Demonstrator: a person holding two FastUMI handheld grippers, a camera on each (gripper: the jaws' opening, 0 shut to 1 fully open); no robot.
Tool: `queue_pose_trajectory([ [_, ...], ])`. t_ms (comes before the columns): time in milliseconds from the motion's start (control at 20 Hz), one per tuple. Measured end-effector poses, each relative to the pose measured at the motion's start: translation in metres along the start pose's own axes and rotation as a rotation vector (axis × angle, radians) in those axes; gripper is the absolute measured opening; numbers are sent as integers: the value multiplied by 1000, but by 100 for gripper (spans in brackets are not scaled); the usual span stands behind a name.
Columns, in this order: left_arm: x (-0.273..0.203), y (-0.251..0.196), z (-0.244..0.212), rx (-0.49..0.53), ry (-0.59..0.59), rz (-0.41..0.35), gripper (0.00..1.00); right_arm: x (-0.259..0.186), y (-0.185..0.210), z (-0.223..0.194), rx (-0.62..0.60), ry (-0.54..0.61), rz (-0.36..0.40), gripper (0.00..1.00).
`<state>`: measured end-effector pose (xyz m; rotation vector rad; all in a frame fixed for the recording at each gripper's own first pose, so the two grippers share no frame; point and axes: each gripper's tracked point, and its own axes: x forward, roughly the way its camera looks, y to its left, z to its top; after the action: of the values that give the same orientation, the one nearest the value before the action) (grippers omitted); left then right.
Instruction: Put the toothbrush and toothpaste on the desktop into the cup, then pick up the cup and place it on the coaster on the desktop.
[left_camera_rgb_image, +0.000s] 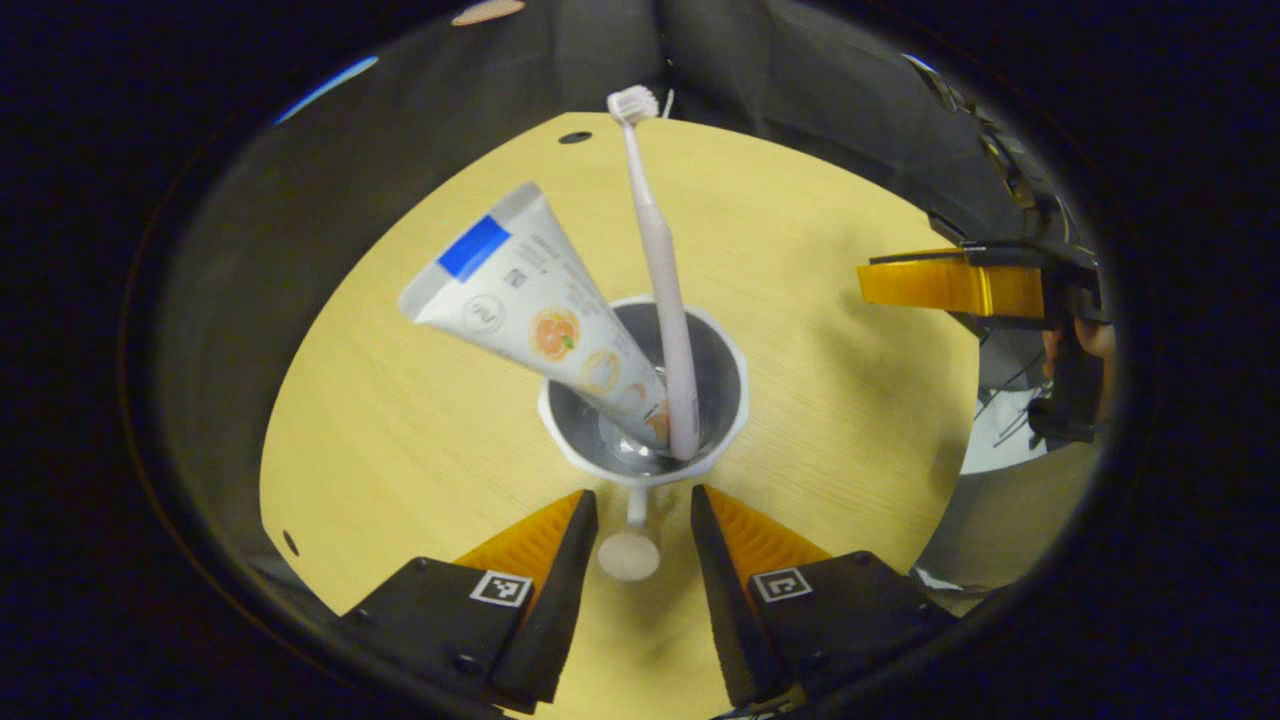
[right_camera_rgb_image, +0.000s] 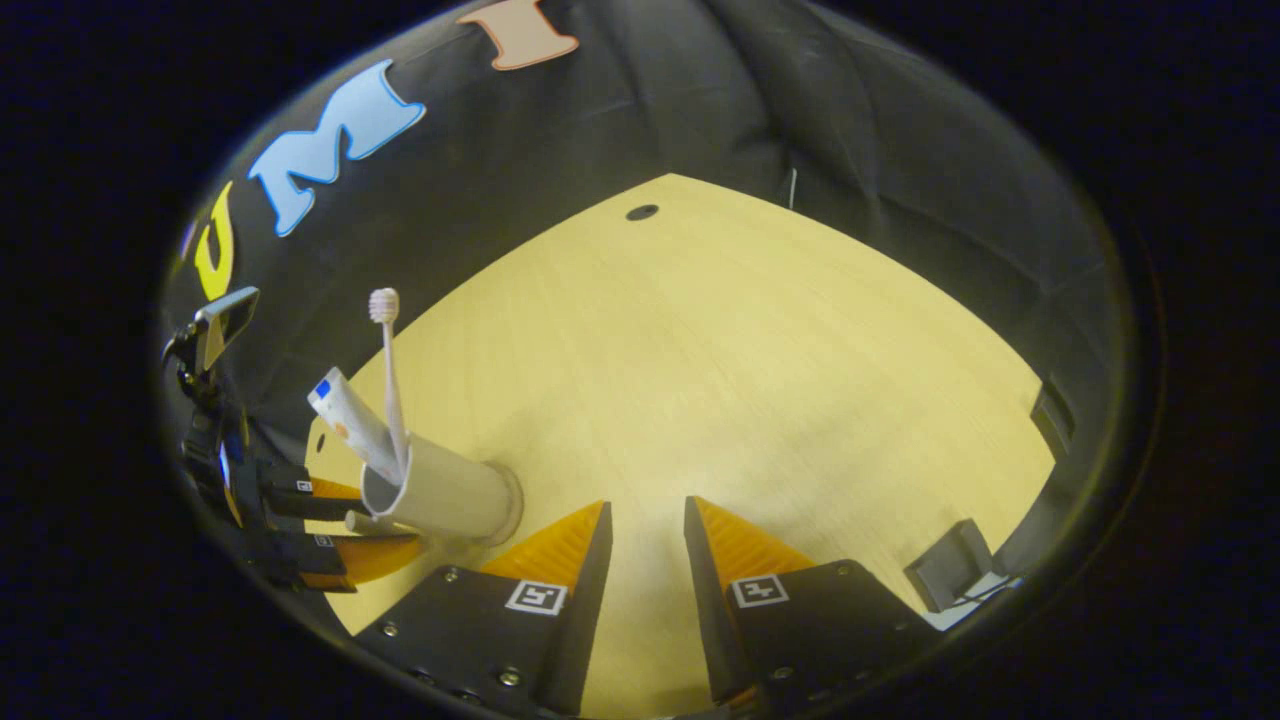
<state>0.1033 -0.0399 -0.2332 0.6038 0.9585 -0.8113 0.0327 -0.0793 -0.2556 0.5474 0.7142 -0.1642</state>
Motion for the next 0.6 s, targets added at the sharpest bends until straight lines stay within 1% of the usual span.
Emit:
queue_pose_trajectory([
  [100,-25,11,-6,-75,-83,79,68,-8,19,13,-57,-27,36,45],
  [150,-38,16,-9,-114,-132,120,66,-12,30,19,-86,-46,58,45],
  [200,-53,19,-14,-155,-180,154,70,-17,42,28,-119,-69,76,45],
  [250,-67,22,-17,-187,-233,201,77,-23,53,38,-158,-98,90,45],
  [350,-86,21,-26,-229,-338,310,75,-39,78,59,-240,-164,118,45],
  [400,-98,20,-29,-251,-388,357,82,-50,93,71,-269,-200,139,45],
  [450,-109,18,-31,-276,-442,403,75,-60,108,82,-294,-237,161,45],
  [600,-160,19,-33,-364,-611,519,75,-96,149,121,-363,-358,216,45],
])
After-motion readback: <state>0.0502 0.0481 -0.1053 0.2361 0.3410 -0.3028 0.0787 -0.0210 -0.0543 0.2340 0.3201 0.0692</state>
